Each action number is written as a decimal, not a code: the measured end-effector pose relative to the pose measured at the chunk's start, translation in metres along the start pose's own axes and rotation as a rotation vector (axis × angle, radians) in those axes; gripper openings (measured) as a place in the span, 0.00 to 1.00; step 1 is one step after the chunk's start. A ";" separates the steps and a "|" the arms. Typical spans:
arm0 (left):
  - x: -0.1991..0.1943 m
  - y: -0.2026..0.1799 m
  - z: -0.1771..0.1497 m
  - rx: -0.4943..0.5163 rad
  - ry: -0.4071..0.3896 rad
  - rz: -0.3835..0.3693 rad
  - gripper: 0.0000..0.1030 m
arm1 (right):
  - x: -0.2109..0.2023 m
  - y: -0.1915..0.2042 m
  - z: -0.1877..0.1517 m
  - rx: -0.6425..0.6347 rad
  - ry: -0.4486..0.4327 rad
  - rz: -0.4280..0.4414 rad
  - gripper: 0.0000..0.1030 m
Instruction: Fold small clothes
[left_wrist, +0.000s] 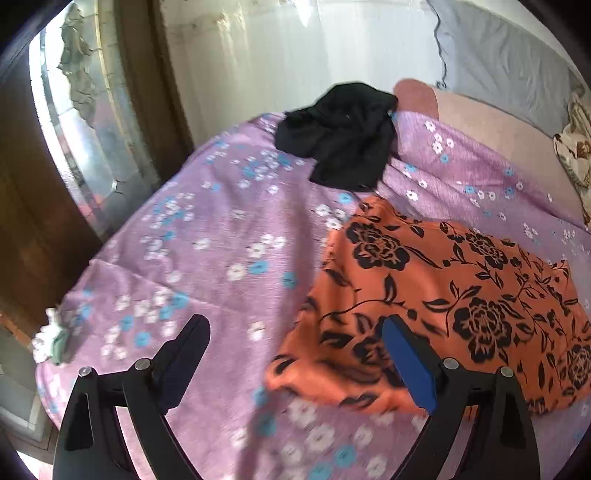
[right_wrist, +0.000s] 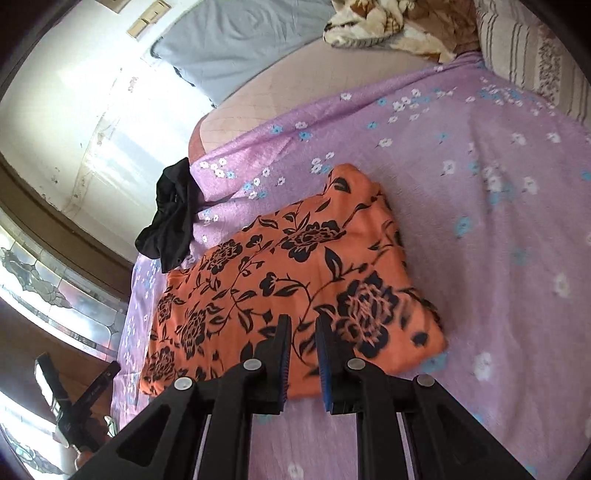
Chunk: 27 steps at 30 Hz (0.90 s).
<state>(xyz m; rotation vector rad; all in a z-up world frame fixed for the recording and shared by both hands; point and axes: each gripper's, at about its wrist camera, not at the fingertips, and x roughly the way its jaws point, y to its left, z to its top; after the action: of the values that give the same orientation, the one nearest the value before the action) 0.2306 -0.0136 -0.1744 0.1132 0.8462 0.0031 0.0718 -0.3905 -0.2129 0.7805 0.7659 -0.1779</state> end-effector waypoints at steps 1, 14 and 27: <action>0.006 -0.004 -0.001 -0.002 0.014 -0.004 0.92 | 0.009 0.001 0.001 -0.006 0.017 0.001 0.16; 0.045 -0.037 -0.017 0.138 0.147 0.090 0.94 | 0.071 0.004 -0.022 -0.028 0.230 -0.019 0.16; 0.019 0.016 -0.046 -0.183 0.350 -0.374 0.94 | 0.041 -0.018 -0.042 0.234 0.245 0.232 0.75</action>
<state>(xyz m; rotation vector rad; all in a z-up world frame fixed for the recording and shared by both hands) 0.2090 0.0081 -0.2173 -0.2248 1.2020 -0.2565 0.0704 -0.3695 -0.2705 1.1211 0.8878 0.0399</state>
